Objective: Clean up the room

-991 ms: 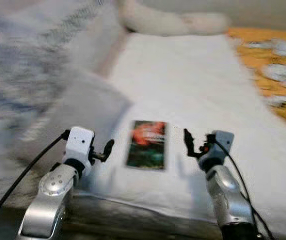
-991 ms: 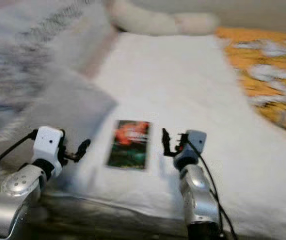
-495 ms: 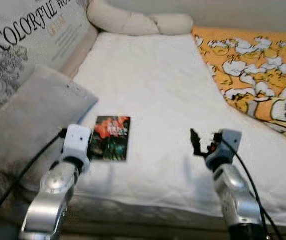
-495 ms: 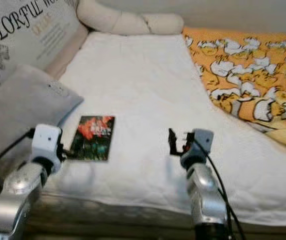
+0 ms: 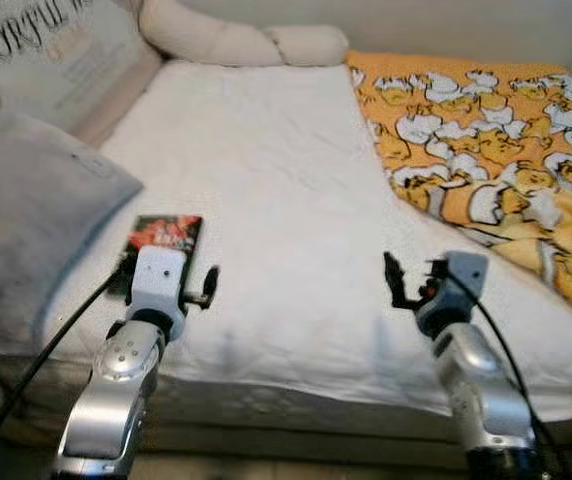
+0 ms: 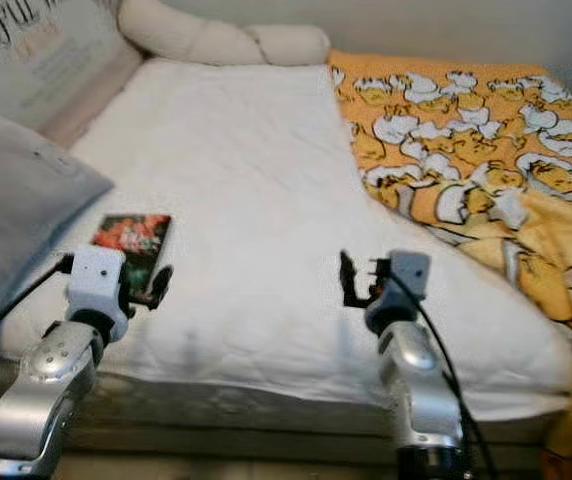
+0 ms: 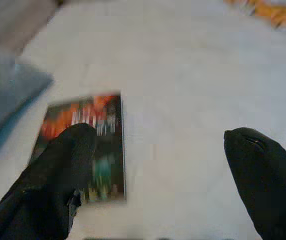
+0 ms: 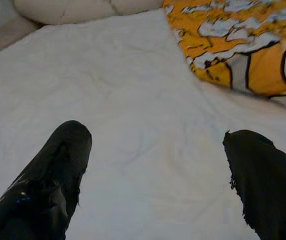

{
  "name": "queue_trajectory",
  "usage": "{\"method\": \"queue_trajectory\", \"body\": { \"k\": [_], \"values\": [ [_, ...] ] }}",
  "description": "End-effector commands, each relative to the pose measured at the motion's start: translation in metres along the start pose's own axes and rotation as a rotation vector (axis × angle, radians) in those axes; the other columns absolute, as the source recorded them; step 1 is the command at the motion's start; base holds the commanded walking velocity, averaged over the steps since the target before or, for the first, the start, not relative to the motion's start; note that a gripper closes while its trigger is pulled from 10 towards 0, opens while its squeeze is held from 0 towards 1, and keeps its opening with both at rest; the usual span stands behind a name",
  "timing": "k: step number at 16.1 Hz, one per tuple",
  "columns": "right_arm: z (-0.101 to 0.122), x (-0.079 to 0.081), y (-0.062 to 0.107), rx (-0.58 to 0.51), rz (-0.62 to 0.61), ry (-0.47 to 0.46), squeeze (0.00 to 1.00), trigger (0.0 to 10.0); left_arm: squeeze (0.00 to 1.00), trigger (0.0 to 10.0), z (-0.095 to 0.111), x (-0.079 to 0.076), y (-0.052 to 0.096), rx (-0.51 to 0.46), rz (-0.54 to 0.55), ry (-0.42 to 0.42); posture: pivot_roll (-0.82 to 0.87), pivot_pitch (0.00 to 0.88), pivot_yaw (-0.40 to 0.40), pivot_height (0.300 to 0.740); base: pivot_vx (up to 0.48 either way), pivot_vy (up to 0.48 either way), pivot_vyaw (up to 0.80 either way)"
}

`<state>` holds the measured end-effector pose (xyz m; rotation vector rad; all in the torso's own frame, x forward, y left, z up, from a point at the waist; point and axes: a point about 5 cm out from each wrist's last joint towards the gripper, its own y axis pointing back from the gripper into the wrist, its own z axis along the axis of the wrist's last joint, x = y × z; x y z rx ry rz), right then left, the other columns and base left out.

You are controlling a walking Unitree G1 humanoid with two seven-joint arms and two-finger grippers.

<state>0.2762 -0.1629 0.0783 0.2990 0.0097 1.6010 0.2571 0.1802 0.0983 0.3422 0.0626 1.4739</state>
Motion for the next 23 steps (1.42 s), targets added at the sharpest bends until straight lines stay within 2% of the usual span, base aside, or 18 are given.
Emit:
{"method": "queue_trajectory", "body": {
  "k": [1,14,17,23],
  "values": [
    [0.0033,-0.0007,0.0013,0.001,0.003,0.022,1.0,10.0,0.67,10.0,0.0036,0.0008,-0.0026,-0.017,0.014,0.002,-0.05,0.0,0.006,0.74,0.0,-0.405,0.0],
    [0.0021,-0.0014,-0.0016,0.025,0.005,0.039,1.0,10.0,0.67,10.0,0.0057,0.0004,-0.0068,-0.031,0.006,-0.011,-0.05,0.0,0.009,0.74,0.0,-0.404,0.0],
    [0.0021,-0.0002,-0.0027,0.026,0.005,0.042,1.0,10.0,0.68,10.0,0.006,0.0014,-0.0076,-0.032,0.004,-0.016,-0.05,0.0,0.011,0.74,0.0,-0.402,0.68],
    [0.0008,-0.0029,-0.0041,0.03,-0.02,0.047,1.0,10.0,0.68,10.0,0.0062,0.0014,-0.009,-0.03,-0.005,-0.026,-0.05,0.0,0.019,0.74,0.0,-0.402,0.0]
  ]
}}
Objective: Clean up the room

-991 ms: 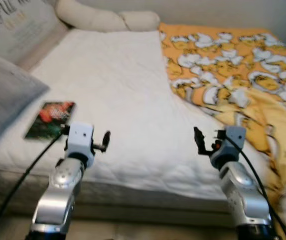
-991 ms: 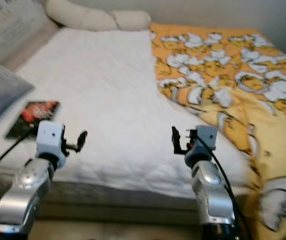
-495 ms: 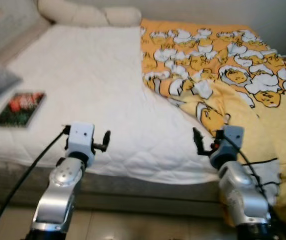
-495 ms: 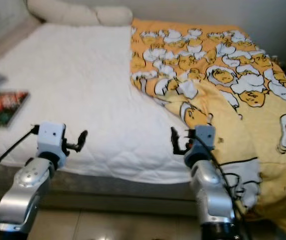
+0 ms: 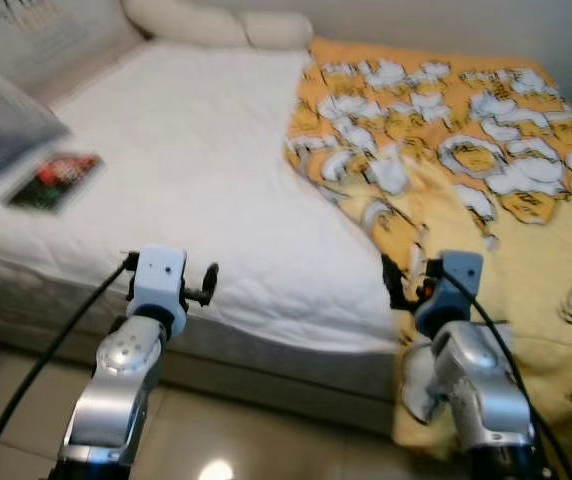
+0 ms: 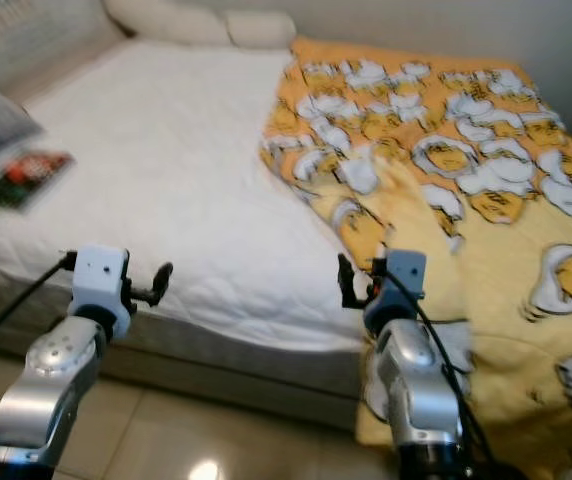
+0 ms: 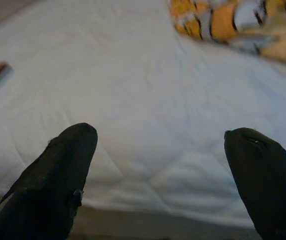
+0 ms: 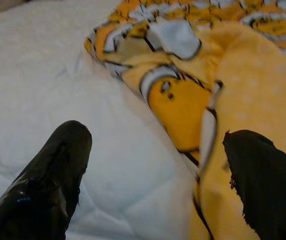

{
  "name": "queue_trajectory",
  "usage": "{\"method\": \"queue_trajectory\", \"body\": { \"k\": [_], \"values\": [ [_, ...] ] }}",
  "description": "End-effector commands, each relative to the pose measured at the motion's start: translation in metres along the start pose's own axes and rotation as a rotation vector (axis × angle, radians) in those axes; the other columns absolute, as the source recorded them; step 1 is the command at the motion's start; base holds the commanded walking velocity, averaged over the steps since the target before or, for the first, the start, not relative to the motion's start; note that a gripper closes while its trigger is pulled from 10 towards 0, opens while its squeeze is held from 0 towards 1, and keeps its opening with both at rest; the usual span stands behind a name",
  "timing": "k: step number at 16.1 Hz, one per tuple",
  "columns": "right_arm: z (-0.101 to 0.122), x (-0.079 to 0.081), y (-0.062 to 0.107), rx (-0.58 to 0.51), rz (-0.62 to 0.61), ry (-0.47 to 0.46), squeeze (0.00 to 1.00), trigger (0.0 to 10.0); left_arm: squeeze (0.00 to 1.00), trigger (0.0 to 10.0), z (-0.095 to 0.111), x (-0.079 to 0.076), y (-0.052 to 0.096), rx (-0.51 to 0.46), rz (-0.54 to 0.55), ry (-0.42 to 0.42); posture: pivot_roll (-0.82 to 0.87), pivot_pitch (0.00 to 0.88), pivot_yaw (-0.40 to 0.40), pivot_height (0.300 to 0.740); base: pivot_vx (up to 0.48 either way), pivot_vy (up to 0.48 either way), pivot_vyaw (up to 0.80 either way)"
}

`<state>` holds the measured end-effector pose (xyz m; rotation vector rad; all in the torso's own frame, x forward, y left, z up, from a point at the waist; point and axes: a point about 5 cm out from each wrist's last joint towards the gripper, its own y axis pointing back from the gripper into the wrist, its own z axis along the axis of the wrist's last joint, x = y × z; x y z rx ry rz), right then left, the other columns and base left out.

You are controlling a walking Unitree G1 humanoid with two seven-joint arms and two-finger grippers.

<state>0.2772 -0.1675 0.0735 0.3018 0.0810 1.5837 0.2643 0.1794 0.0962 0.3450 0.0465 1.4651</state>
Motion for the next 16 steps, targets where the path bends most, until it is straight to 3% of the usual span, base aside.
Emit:
{"method": "queue_trajectory", "body": {
  "k": [1,5,6,7,8,12,16],
  "values": [
    [0.0044,0.0027,-0.0024,-0.017,0.003,0.008,1.0,10.0,0.68,10.0,0.0063,0.0023,-0.0018,-0.022,0.001,-0.014,-0.05,0.0,0.02,0.74,0.0,-0.405,0.0],
    [0.0013,0.0018,-0.0033,-0.002,-0.012,0.009,1.0,10.0,0.65,10.0,0.0062,0.0038,-0.0028,-0.017,0.004,-0.02,-0.05,0.0,0.025,0.74,0.0,-0.201,0.0],
    [0.0008,0.0018,-0.0037,0.004,-0.017,0.008,0.93,10.0,0.65,10.0,0.0068,0.0039,-0.0033,-0.02,0.003,-0.015,-0.05,0.0,0.027,0.74,0.0,0.0,0.0],
    [0.0007,0.0019,-0.0038,0.006,-0.017,0.01,0.79,10.0,0.65,10.0,0.0071,0.0039,-0.0034,-0.021,0.003,-0.014,-0.05,0.0,0.027,0.74,0.0,0.0,0.0],
    [0.0013,0.0026,-0.0044,0.008,-0.013,0.014,0.0,10.0,0.66,10.0,0.0081,0.0031,-0.0037,-0.028,-0.004,-0.007,-0.05,0.0,0.027,0.74,0.0,0.0,0.0],
    [0.003,0.0045,-0.0064,0.008,-0.005,0.021,0.0,10.0,0.68,10.0,0.0112,0.0026,-0.0046,-0.044,-0.02,0.014,-0.05,0.0,0.025,0.74,0.0,0.0,0.0],
    [0.0031,0.0046,-0.0078,0.016,-0.009,0.009,0.0,10.0,0.67,10.0,0.0122,0.0037,-0.0057,-0.045,-0.023,0.019,-0.05,0.0,0.024,0.74,0.275,0.0,0.0]
  ]
}}
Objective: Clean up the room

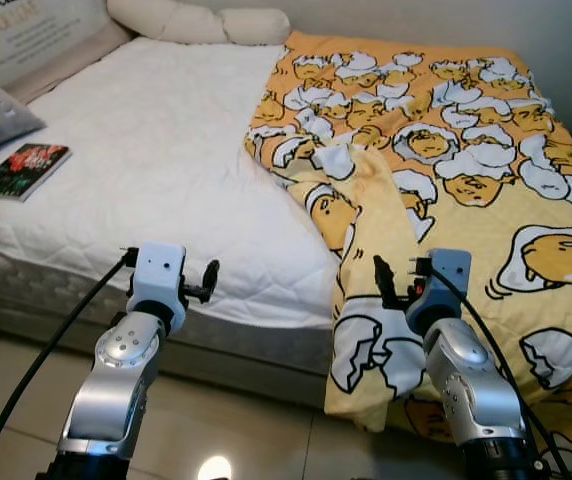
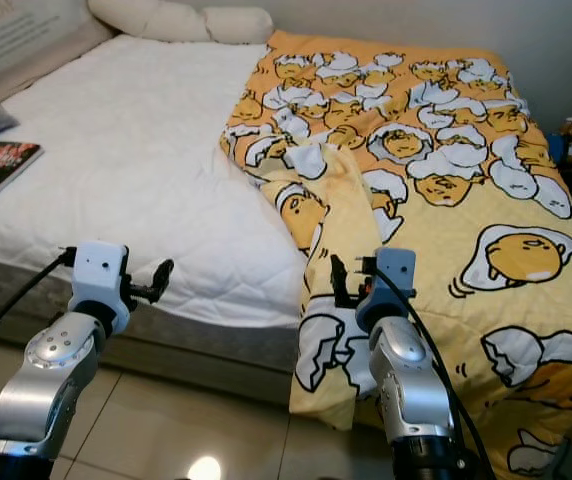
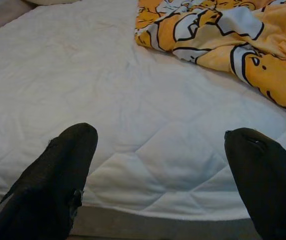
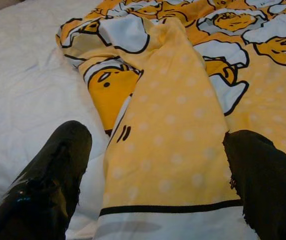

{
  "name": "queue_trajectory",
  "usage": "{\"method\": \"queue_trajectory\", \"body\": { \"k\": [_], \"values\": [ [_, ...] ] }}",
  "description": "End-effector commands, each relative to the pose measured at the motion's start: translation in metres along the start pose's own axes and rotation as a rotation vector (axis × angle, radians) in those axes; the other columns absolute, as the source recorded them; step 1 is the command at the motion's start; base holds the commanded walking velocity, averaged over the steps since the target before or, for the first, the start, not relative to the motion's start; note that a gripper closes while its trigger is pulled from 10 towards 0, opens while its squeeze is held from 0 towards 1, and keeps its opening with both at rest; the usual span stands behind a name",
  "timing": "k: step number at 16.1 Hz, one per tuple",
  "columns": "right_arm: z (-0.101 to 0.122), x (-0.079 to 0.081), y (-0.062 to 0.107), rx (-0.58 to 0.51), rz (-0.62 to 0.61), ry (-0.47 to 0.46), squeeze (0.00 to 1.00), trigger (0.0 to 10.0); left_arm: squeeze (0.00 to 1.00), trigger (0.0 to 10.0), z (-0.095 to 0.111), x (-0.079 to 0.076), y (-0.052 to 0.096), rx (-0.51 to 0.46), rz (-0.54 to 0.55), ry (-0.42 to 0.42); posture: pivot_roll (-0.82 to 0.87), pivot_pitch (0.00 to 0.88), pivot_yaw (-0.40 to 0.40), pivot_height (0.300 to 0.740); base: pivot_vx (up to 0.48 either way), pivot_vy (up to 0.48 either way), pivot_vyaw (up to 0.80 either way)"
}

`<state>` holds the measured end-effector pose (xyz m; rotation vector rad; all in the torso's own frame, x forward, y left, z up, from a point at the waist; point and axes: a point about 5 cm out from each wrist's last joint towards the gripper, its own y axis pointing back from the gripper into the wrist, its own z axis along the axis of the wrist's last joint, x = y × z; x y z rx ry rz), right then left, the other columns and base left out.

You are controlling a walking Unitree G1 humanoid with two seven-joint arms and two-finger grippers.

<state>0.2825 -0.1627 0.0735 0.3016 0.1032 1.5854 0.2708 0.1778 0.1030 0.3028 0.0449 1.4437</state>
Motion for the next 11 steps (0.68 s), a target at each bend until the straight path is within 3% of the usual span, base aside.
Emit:
{"method": "queue_trajectory", "body": {
  "k": [1,4,8,10,11],
  "values": [
    [0.003,0.0,-0.003,0.003,-0.009,-0.006,0.0,10.0,0.67,10.0,0.004,0.003,-0.001,-0.014,0.001,-0.002,-0.05,0.0,0.024,0.74,0.277,0.0,0.0],
    [0.002,-0.002,-0.003,0.011,-0.017,0.001,0.0,10.0,0.67,10.0,0.004,0.003,-0.002,-0.013,-0.003,-0.003,-0.05,0.0,0.024,0.74,0.277,0.0,-0.8],
    [0.005,-0.001,-0.005,-0.004,-0.004,0.014,0.0,10.0,0.67,10.0,0.005,0.004,-0.002,-0.013,-0.006,-0.011,-0.04,0.0,0.025,0.74,0.275,0.0,0.0],
    [0.006,0.001,-0.008,0.005,0.04,0.014,0.0,10.0,0.65,10.0,0.006,0.004,-0.003,-0.013,-0.013,-0.022,-0.04,0.0,0.026,0.74,0.0,0.0,0.0],
    [0.007,0.001,-0.013,0.025,0.078,0.018,0.93,10.0,0.64,10.0,0.005,0.002,-0.002,-0.006,-0.054,-0.039,-0.04,0.0,0.025,0.74,0.0,0.0,0.0]
  ]
}}
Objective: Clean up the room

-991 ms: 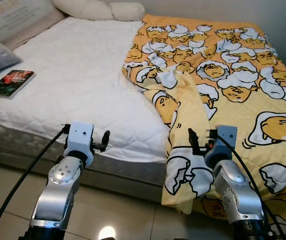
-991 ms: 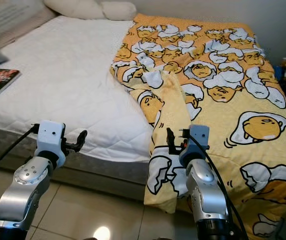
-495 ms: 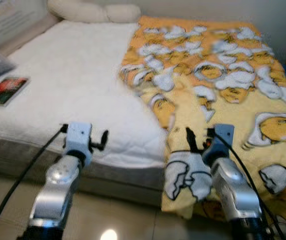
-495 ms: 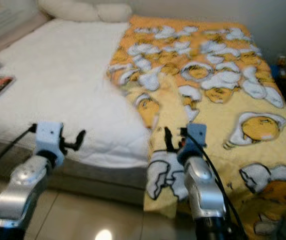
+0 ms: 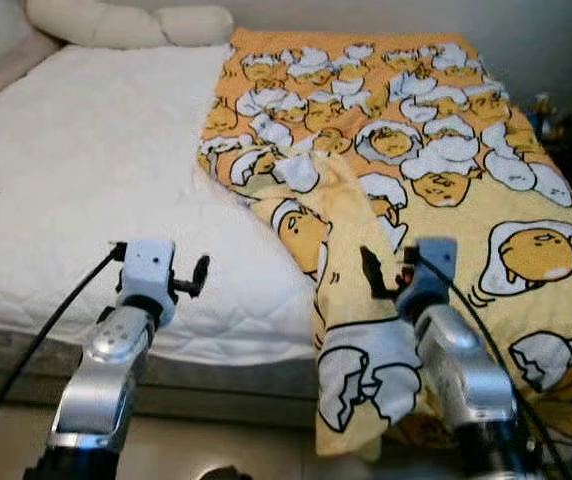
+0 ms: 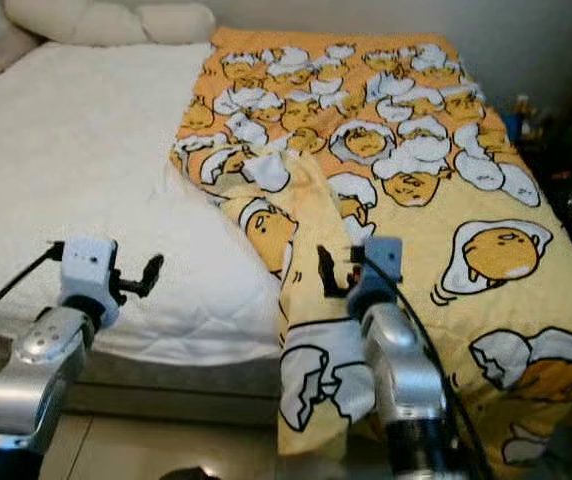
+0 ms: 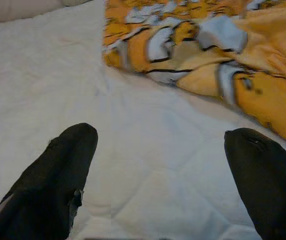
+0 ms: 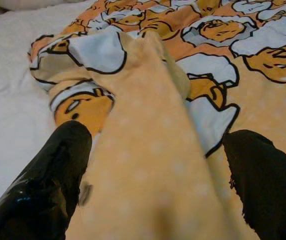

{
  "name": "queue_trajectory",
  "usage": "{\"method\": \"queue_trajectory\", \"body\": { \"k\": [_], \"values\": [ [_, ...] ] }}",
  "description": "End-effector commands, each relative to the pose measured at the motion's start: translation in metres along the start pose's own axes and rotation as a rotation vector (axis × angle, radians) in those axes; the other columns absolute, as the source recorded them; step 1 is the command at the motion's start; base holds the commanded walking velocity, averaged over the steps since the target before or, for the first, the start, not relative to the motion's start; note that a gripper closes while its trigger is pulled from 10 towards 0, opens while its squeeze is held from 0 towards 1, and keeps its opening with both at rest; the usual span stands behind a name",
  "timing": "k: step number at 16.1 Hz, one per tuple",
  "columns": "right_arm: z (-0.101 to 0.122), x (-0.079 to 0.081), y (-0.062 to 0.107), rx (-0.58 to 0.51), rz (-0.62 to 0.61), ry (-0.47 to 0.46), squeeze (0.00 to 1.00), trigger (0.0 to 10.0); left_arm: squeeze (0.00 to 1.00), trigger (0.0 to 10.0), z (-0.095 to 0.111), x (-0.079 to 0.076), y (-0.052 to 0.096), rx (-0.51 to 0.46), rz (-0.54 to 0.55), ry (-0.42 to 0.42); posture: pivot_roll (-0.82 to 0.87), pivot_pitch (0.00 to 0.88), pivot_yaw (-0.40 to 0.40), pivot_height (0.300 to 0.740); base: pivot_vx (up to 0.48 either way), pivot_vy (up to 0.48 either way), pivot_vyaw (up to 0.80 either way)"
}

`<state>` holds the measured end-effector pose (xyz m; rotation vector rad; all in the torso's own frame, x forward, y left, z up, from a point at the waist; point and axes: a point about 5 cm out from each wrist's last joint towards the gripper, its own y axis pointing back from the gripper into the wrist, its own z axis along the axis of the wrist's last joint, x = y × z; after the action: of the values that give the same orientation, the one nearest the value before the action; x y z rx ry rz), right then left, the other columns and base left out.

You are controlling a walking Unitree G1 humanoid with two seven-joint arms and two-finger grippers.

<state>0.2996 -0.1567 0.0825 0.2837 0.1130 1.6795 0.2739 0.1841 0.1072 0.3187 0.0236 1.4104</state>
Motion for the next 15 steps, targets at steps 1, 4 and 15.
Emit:
{"method": "queue_trajectory", "body": {
  "k": [1,4,15],
  "values": [
    [-0.004,-0.009,-0.002,0.038,-0.015,-0.01,1.0,10.0,0.65,10.0,0.001,-0.007,0.001,0.007,-0.071,-0.033,-0.04,0.0,0.025,0.74,0.0,0.0,0.0],
    [-0.004,-0.019,-0.015,0.082,-0.013,-0.022,1.0,10.0,0.65,10.0,-0.001,-0.013,0.012,0.009,-0.238,-0.099,-0.02,0.0,0.024,0.74,0.0,0.0,0.0],
    [-0.019,-0.055,-0.042,0.247,-0.168,-0.19,0.0,10.0,0.64,10.0,0.018,0.017,0.052,0.099,-0.487,-0.237,0.16,0.0,0.084,0.74,0.0,0.0,0.0]
  ]
}}
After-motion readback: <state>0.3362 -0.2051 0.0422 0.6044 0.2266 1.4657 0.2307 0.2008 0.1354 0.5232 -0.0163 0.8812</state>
